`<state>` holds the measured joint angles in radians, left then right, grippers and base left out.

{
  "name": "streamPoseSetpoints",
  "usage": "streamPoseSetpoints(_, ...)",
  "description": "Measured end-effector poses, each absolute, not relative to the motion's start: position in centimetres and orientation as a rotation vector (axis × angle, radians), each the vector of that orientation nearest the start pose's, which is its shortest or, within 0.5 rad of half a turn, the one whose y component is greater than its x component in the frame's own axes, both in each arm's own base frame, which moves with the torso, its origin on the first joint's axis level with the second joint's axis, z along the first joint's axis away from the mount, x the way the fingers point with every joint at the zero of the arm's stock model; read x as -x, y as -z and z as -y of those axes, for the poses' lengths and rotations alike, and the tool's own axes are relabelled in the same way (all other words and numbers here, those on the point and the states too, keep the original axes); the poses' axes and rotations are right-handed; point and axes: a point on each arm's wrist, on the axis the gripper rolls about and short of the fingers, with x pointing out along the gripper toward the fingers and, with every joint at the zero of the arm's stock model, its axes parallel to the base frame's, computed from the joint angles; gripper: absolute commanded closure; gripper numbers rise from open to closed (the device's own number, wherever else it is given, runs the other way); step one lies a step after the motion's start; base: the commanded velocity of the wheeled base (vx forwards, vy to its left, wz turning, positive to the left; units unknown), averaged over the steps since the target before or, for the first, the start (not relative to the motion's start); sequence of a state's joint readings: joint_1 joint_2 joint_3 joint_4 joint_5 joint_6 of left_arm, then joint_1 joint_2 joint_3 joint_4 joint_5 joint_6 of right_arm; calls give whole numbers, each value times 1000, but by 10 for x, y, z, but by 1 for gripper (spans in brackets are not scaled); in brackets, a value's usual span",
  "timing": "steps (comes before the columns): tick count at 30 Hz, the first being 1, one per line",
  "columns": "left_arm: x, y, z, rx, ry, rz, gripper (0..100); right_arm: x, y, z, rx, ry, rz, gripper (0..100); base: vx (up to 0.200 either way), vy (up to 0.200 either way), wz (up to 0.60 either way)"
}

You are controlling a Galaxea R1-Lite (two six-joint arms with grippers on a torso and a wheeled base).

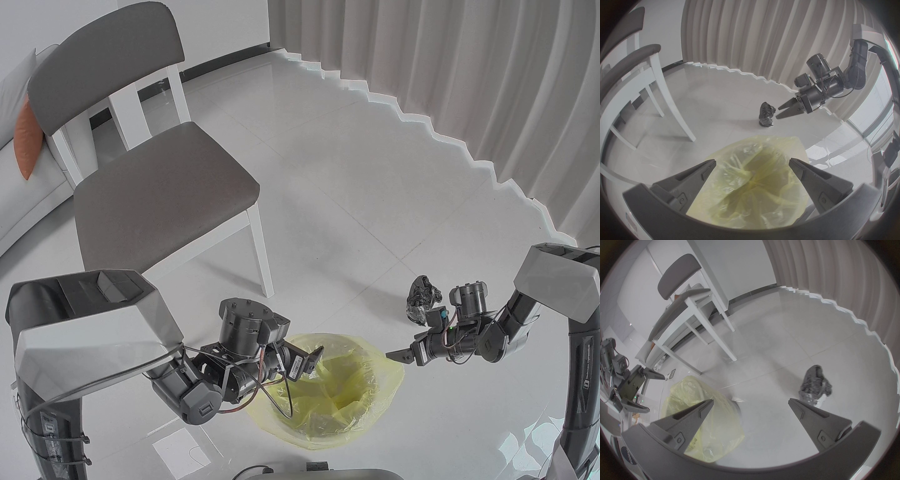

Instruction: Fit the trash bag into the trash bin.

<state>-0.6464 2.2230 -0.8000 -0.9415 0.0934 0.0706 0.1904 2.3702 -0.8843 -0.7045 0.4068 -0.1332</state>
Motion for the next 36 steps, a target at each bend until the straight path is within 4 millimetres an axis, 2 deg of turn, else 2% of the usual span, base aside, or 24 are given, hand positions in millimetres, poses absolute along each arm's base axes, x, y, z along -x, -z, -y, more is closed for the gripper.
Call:
streamPoseSetpoints(5,-300,-24,222,-243,555,-437,0,-355,27,-78,45,-621,-749,0,0,0,0)
streamPoseSetpoints(14,-300,-21,221,-244,554,-438,0,-337,9,-74,56,-624,-692,0,0,0,0)
streamPoseSetpoints(20,-302,-21,218,-246,541,-440,0,-322,8,-77,89,-653,-710,0,0,0,0)
streamPoseSetpoints(25,-303,-22,212,-242,526,-432,0,-321,13,-83,106,-674,-720,0,0,0,0)
streamPoseSetpoints(32,-304,-24,207,-253,518,-416,0,-331,24,-91,117,-693,-720,0,0,0,0)
streamPoseSetpoints(33,-304,-23,207,-254,518,-415,0,-332,26,-91,118,-693,-723,100,0,0,0)
streamPoseSetpoints(36,-304,-24,205,-255,514,-415,0,-333,31,-92,120,-695,-731,100,0,0,0)
